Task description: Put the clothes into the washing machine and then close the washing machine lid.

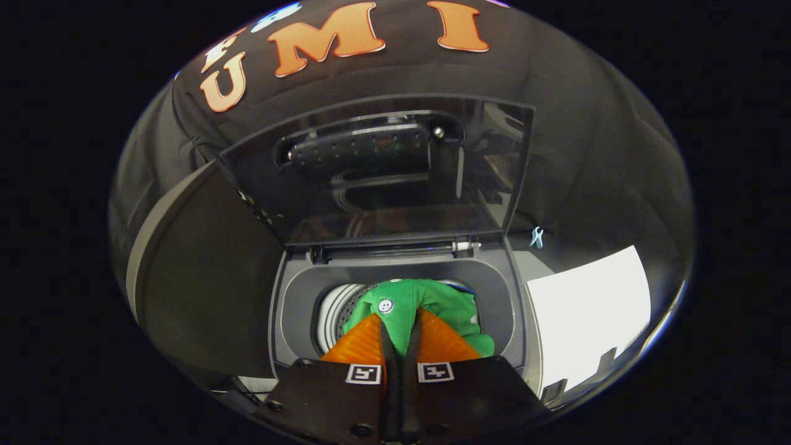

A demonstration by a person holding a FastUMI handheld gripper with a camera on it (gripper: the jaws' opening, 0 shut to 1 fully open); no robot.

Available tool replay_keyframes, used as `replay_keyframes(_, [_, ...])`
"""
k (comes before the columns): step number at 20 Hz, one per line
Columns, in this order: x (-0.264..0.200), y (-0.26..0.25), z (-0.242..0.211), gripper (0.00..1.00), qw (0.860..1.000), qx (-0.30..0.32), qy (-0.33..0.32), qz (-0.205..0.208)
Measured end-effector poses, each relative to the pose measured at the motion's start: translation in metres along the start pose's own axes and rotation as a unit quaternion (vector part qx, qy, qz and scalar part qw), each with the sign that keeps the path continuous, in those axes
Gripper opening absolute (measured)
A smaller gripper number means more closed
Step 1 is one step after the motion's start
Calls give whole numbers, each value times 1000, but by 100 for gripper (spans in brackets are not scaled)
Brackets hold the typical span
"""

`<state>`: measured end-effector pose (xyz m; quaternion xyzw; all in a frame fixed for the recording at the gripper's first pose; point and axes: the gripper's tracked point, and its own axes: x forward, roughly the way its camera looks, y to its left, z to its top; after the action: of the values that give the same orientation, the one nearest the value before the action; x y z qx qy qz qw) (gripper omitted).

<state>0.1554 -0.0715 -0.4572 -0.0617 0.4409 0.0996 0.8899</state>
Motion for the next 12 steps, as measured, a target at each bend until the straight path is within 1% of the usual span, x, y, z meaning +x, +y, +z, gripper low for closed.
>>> replay_keyframes(5, [48,6,-25,8,999,-7,32,-4])
replay_keyframes(7, [67,5,-36,8,999,-10,48,-12])
replay_keyframes(12, [93,7,-55,8,997,-28,74,-24])
